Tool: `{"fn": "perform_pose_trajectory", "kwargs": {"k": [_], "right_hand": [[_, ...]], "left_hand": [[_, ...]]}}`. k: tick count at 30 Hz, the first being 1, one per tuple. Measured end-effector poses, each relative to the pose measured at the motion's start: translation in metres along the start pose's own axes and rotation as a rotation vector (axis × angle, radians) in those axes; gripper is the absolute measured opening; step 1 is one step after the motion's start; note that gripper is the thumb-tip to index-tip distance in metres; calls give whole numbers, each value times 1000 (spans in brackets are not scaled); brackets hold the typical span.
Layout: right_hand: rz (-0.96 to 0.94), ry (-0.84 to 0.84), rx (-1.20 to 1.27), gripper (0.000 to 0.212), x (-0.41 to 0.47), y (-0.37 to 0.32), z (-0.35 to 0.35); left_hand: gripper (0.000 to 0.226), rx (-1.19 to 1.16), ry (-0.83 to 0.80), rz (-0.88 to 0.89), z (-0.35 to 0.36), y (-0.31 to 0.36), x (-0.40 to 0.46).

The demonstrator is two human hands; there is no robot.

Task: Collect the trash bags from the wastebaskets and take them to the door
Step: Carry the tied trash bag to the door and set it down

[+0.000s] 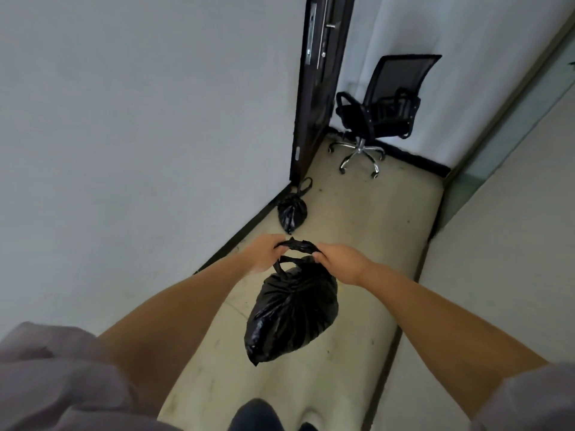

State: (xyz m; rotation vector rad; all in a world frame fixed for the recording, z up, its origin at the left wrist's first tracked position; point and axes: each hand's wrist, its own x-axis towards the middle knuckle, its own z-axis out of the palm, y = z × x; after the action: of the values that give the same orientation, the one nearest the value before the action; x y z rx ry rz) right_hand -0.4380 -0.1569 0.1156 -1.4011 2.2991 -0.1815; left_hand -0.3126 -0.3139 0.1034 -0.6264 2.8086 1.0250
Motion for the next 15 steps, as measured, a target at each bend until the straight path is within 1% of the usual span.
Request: {"fn": "perform_pose_trajectory", "kwargs": {"k": [4,7,11,13,15], "right_hand": [[-58,-63,-13,21,63,34,-33],[-74,-90,-12,25,120,54,-52],[-104,-106,39,27,204,79,-68],[-113,-120,40,31,242,85,-76],[-119,-143,74,29,278,87,-84]], "left_hand": [[23,-1,15,-86,-10,-5,60],[26,-9,27,-148,-21,-20,112],[27,16,14,-194,-41,-46,186],[26,14,19,-218,-53,-60,219],[25,13,16,-241,-66,-74,250]]}}
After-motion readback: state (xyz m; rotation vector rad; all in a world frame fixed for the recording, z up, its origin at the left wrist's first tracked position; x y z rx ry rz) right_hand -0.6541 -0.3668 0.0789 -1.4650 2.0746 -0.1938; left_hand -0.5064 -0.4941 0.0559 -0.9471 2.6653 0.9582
